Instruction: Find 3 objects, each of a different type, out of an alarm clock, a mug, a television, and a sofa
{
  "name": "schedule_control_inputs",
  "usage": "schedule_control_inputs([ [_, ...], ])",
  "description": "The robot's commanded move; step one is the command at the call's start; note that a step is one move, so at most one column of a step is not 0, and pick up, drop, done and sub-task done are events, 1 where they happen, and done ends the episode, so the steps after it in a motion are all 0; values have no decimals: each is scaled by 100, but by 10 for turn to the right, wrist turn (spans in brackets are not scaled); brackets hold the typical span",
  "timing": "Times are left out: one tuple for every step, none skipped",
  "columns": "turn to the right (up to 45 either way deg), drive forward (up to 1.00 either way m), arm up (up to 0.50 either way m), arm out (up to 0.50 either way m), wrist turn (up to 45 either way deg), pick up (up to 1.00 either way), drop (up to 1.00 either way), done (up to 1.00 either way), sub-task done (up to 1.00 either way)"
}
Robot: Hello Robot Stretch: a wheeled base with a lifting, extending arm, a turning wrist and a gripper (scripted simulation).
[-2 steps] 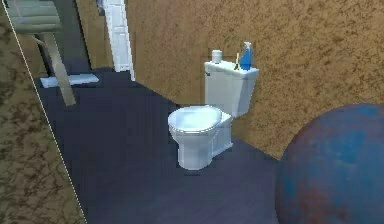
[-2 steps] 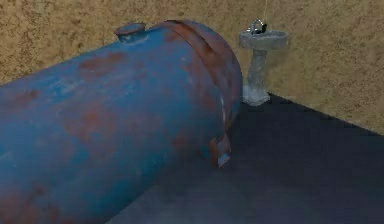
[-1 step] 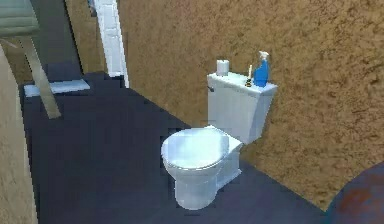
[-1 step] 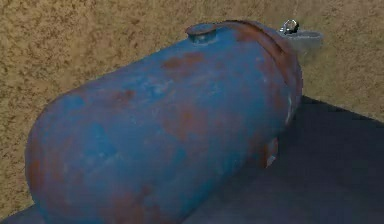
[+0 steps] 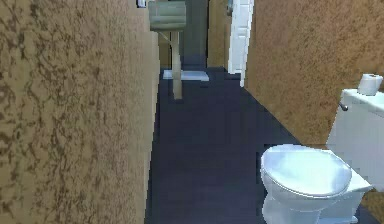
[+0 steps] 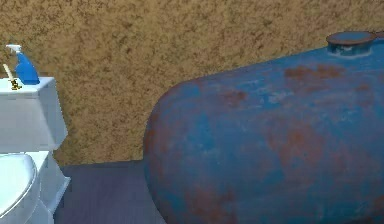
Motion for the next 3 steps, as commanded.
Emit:
schedule_control_inputs([
  [0, 100, 0, 0, 0, 0, 0, 0, 0],
  [0, 50, 0, 0, 0, 0, 0, 0, 0],
  [120, 0, 0, 0, 0, 0, 0, 0, 0],
])
